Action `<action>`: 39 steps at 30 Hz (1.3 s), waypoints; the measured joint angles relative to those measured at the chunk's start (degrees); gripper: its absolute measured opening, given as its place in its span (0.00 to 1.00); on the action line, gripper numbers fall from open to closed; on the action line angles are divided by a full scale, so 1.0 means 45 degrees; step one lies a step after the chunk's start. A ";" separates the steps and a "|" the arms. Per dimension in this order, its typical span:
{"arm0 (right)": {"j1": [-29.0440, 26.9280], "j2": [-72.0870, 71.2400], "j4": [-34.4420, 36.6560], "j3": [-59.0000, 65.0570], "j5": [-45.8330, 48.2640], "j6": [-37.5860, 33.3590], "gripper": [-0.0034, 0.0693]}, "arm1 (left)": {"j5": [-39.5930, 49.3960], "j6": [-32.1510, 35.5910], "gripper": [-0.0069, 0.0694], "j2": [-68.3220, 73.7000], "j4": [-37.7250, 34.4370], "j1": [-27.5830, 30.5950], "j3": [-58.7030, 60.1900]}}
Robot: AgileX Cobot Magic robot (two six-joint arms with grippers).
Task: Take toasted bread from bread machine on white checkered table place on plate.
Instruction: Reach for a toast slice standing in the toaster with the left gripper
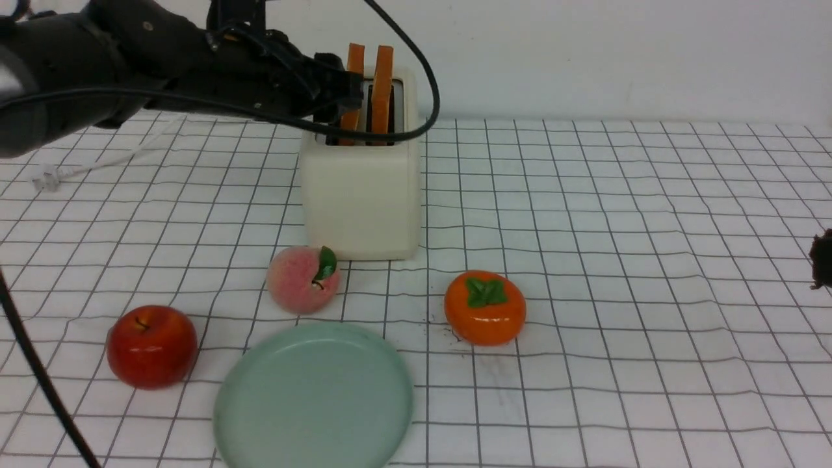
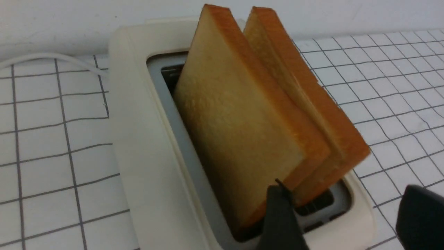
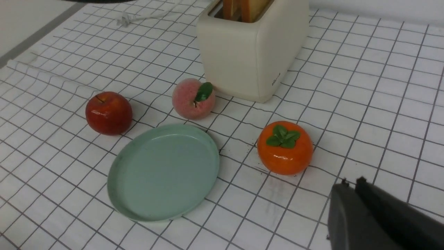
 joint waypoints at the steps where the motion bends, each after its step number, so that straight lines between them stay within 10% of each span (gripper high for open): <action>1: 0.0000 0.0000 0.0000 0.0000 0.0000 -0.0010 0.09 | 0.0054 0.0073 0.68 0.0262 0.0029 0.0000 -0.0233; 39: 0.0000 0.0000 0.0091 0.0000 0.0074 0.0001 0.14 | -0.2900 0.1318 0.57 0.2034 -0.2536 0.0000 -0.1019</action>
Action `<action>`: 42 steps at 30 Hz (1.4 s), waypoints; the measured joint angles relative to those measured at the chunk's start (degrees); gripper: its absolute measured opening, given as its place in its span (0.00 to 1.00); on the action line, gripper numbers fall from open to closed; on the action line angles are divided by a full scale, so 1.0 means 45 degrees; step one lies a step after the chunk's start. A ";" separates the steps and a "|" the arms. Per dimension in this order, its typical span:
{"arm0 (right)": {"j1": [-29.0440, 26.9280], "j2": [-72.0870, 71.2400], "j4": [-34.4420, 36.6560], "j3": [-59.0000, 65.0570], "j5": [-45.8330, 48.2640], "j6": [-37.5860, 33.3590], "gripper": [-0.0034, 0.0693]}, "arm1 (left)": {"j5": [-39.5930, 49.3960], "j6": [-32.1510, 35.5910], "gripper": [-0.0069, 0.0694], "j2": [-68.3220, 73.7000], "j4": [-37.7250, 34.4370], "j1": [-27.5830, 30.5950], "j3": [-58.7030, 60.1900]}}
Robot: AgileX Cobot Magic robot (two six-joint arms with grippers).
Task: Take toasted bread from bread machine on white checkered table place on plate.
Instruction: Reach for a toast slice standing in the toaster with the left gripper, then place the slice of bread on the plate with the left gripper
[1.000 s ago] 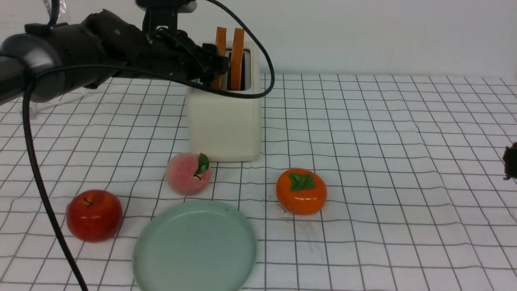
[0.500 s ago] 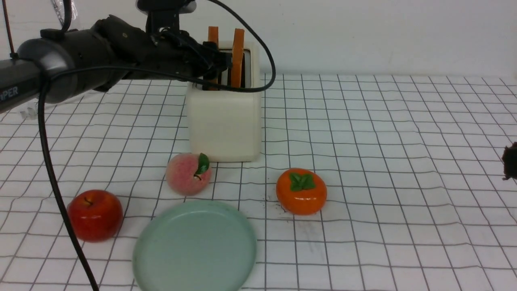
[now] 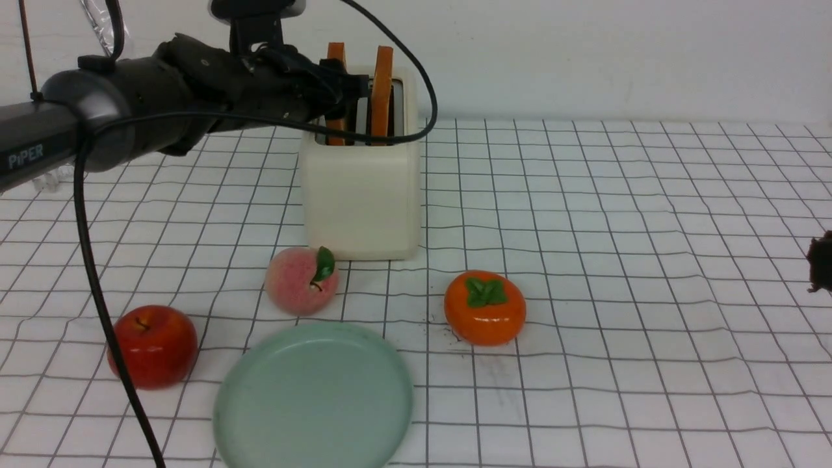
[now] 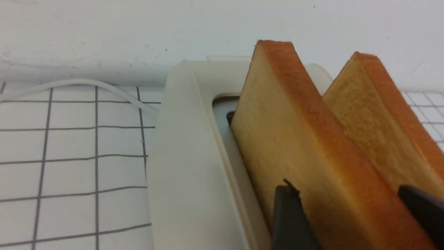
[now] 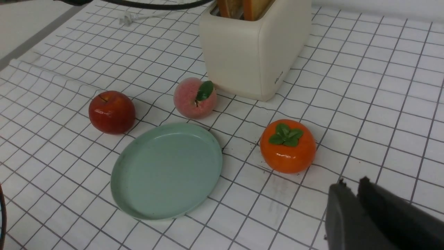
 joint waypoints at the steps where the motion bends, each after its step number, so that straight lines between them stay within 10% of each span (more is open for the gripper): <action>1: 0.0000 0.0000 0.0000 0.0000 0.0000 0.0000 0.14 | -0.0052 0.0000 0.55 0.0000 -0.0142 0.0000 0.0000; 9: 0.0000 0.0000 0.0000 0.0000 0.0000 0.0000 0.14 | -0.0164 0.0000 0.22 0.0000 -0.0848 0.0000 -0.0016; 26: 0.0000 0.0000 -0.0040 0.0000 -0.0955 -0.0011 0.08 | 0.2023 -0.0041 0.23 -0.2942 0.0540 0.0046 -0.1192; 35: 0.0000 0.0000 -0.0040 0.0000 -0.0941 -0.0038 0.03 | 0.9733 -0.4985 0.23 -0.6055 0.4727 0.0965 -0.0768; 42: 0.0000 0.0000 -0.0040 0.0000 -0.0322 -0.0168 0.03 | 1.1367 -0.6062 0.23 -0.7770 0.4920 0.1010 0.3456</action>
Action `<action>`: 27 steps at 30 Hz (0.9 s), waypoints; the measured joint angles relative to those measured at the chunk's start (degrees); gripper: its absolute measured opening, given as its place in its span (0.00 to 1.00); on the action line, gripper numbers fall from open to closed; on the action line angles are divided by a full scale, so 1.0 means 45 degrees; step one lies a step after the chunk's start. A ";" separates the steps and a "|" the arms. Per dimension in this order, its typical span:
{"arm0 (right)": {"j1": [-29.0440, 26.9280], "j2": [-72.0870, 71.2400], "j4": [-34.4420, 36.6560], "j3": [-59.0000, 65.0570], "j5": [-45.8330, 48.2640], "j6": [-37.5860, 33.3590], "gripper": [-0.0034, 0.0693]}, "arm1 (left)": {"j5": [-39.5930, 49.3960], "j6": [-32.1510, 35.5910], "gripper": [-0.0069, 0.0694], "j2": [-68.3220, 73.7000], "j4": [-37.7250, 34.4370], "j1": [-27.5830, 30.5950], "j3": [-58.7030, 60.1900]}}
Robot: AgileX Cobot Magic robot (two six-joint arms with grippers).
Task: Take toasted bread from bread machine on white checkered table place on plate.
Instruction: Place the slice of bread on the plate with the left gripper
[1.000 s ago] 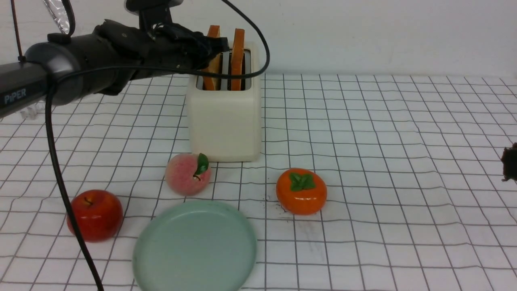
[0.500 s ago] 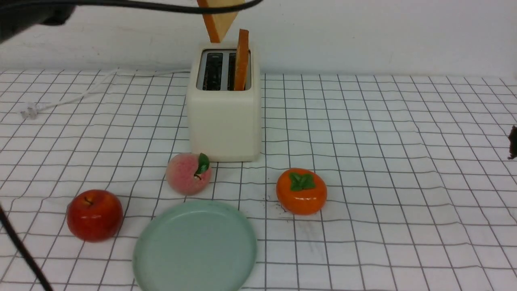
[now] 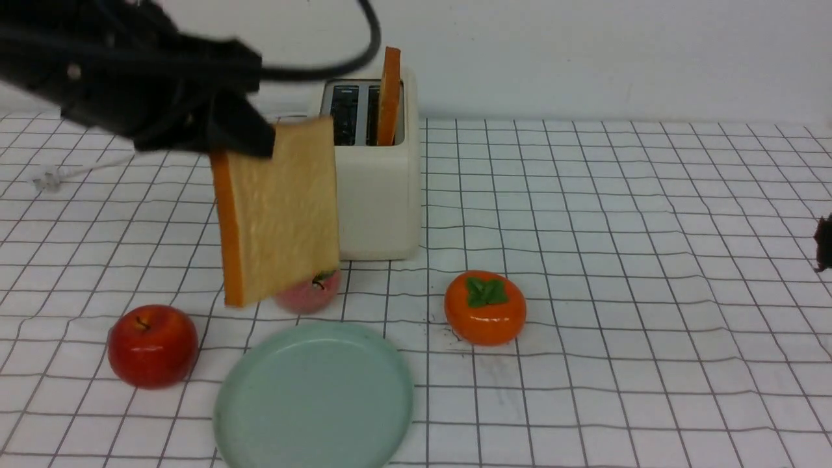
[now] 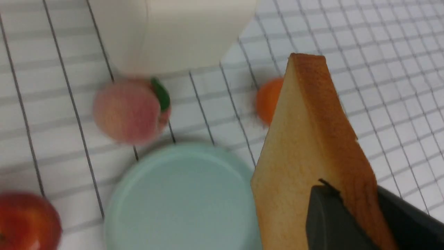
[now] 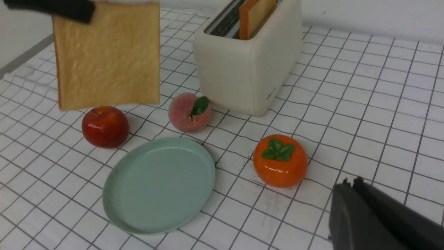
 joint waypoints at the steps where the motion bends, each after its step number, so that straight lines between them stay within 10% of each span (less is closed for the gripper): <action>1: 0.0000 0.0000 0.0000 0.0000 0.0202 -0.0055 0.03 | -0.0131 0.0096 0.23 -0.0260 -0.0320 0.0014 0.1084; 10: 0.0000 0.0000 0.0256 0.0000 0.0693 -0.0153 0.04 | -0.2726 0.2963 0.23 0.0048 -0.4178 0.0024 0.5992; 21: 0.0000 0.0000 0.0940 0.0000 0.0693 -0.0153 0.05 | -0.4977 0.3732 0.24 0.1981 -0.4796 0.0024 0.6174; 27: 0.0000 0.0000 0.0950 0.0000 0.0707 -0.0327 0.05 | -0.4943 0.3740 0.46 0.2261 -0.4262 0.0024 0.6174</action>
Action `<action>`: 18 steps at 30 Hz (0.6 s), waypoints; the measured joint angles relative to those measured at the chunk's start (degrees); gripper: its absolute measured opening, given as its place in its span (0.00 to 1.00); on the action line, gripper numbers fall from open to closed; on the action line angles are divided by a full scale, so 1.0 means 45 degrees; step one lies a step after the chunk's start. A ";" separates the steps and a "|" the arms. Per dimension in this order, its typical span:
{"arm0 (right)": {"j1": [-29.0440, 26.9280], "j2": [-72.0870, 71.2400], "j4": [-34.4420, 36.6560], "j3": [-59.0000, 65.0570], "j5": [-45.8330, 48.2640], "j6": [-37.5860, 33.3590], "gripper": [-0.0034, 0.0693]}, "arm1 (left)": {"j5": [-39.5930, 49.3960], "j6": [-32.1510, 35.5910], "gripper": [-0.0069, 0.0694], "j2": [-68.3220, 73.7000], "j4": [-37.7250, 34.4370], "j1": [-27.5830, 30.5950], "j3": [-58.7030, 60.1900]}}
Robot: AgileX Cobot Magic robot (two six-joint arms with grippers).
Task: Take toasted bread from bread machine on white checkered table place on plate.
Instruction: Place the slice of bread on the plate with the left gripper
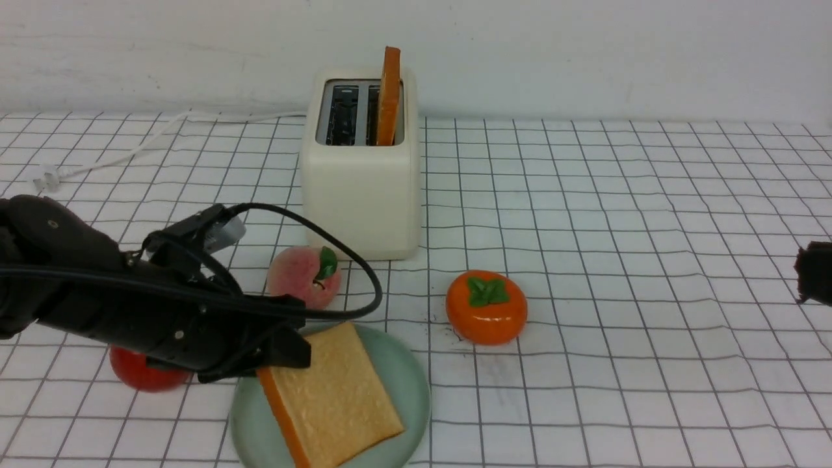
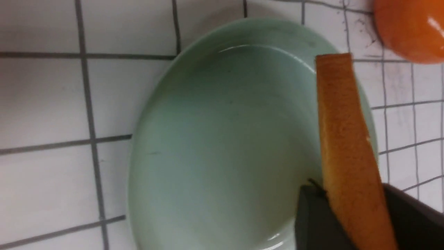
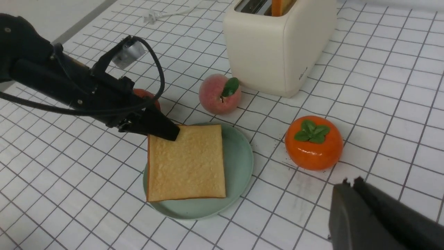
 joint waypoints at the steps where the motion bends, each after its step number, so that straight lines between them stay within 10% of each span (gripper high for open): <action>1: 0.0000 0.0000 0.0000 0.0000 0.0000 -0.0067 0.05 | 0.0073 0.0000 0.51 -0.0030 0.0084 0.0000 0.0000; 9: 0.0000 0.0000 0.0000 0.0000 0.0448 -0.0263 0.05 | 0.0336 0.0031 0.88 -0.1690 0.1046 0.0000 0.0000; 18: 0.0000 0.0000 0.0000 0.0000 0.1518 -0.0434 0.05 | 0.0434 0.0031 0.70 -0.5368 0.2345 0.0000 -0.0568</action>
